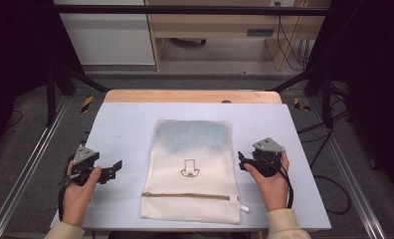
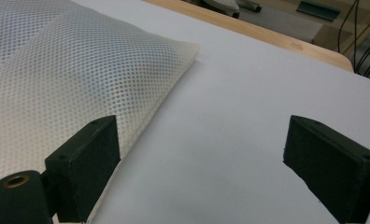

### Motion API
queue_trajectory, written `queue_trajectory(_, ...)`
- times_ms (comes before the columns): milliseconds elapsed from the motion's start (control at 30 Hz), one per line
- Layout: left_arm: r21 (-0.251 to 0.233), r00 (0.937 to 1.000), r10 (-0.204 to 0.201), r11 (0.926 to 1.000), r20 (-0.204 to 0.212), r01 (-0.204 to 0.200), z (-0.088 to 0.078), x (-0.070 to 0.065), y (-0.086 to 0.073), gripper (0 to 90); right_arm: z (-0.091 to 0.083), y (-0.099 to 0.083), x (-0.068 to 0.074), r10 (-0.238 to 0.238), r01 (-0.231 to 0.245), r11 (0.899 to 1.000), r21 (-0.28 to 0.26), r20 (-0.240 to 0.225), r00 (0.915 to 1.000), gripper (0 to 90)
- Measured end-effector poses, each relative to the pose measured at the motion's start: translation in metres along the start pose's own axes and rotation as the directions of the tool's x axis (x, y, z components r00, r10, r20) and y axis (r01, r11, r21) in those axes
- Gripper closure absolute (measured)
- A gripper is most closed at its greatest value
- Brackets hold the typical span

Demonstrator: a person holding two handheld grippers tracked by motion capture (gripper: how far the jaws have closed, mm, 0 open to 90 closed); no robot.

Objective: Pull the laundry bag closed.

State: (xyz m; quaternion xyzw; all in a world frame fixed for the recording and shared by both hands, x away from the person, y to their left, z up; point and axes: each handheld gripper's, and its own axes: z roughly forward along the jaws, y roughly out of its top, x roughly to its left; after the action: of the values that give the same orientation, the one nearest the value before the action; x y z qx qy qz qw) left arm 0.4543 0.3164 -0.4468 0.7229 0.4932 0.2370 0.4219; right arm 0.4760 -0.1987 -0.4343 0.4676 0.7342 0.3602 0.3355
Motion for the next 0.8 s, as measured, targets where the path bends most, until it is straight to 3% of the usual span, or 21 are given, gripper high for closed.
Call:
queue_trajectory(67,0.004,0.9998,0.002,1.0,0.019,-0.002,-0.001,-0.003,-0.001,5.4,-0.002,0.003,0.006,-0.019,0.019,1.0,-0.01,-0.031,0.9993,17.2)
queue_trajectory(133,0.013,0.9985,0.035,0.9993,0.042,-0.036,-0.002,-0.003,0.002,5.3,-0.002,0.006,0.013,-0.038,0.037,0.999,-0.018,-0.057,0.9976,20.6)
queue_trajectory(233,0.028,0.9974,0.056,0.998,0.046,-0.058,-0.003,-0.003,-0.001,5.3,-0.002,0.013,0.03,-0.091,0.093,0.996,0.014,-0.112,0.9895,26.1)
queue_trajectory(367,0.017,0.9959,0.072,0.9972,0.055,-0.073,-0.009,-0.009,-0.005,5.3,-0.003,0.023,0.056,-0.171,0.185,0.981,0.059,-0.193,0.9663,29.3)
queue_trajectory(567,0.01,0.9908,0.118,0.9929,0.065,-0.119,-0.02,-0.019,-0.015,5.4,-0.005,0.035,0.092,-0.237,0.275,0.958,0.079,-0.322,0.9165,32.7)
queue_trajectory(700,0.049,0.9895,0.119,0.9911,0.081,-0.124,-0.025,-0.022,-0.02,5.7,-0.003,0.042,0.114,-0.263,0.32,0.944,0.084,-0.398,0.879,36.9)
queue_trajectory(800,0.08,0.9851,0.15,0.9845,0.085,-0.157,-0.024,-0.023,-0.021,5.7,0.0,0.049,0.129,-0.299,0.366,0.927,0.078,-0.433,0.8502,39.6)
